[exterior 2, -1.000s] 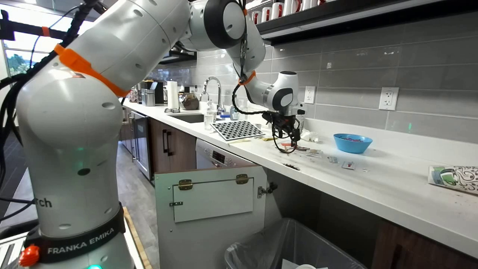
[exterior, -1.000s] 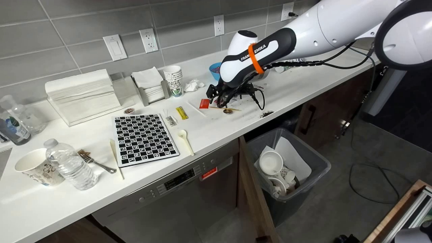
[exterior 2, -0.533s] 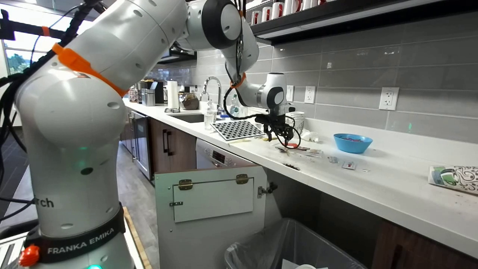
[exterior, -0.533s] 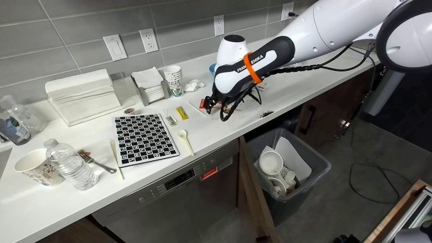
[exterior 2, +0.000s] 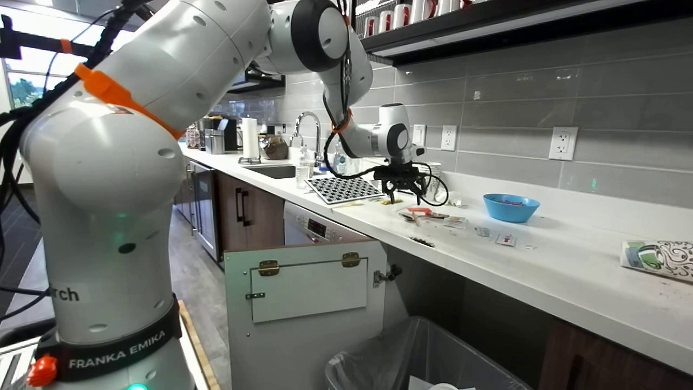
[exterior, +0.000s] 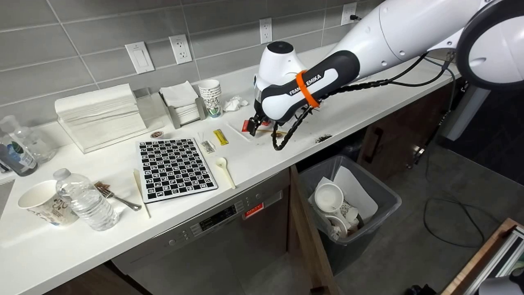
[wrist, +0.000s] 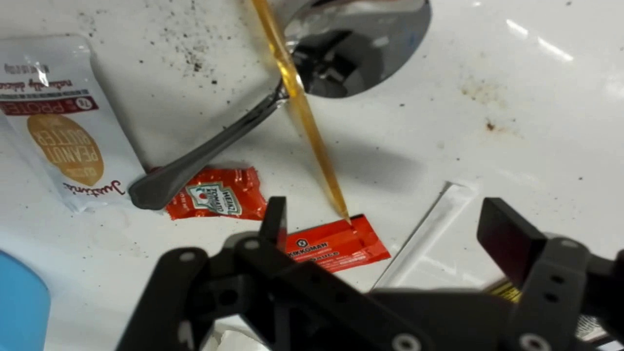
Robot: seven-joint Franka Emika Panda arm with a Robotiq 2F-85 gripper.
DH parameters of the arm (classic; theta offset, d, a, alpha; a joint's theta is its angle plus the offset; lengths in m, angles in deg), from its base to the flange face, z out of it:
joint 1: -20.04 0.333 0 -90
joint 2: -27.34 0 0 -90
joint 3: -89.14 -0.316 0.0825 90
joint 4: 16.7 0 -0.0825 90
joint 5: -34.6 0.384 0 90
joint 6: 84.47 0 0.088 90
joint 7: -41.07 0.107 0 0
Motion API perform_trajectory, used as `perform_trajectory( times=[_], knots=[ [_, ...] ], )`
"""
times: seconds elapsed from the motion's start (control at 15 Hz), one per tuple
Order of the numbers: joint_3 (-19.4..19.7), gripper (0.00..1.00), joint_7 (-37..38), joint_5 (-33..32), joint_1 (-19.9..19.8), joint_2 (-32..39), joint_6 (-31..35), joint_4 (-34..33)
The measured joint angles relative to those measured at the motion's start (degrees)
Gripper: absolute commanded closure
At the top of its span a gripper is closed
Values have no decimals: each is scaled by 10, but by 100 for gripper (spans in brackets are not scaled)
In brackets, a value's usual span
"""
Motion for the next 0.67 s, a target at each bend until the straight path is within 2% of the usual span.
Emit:
perform_trajectory(
  times=[0.13, 0.2, 0.33, 0.4, 0.53, 0.6, 0.67],
  knots=[
    [0, 14, -14, 0, -3, 0, 0, -2],
    [0, 26, -21, 0, -4, 1, 0, -3],
    [0, 28, -31, 0, -8, 2, 0, -4],
    [0, 34, -36, 0, -10, 3, 0, -4],
    [-1, 35, -46, 0, -15, 6, -1, -5],
    [-2, 41, -52, 0, -17, 8, -1, -6],
    [-4, 37, -58, 0, -20, 11, -1, -8]
  ],
)
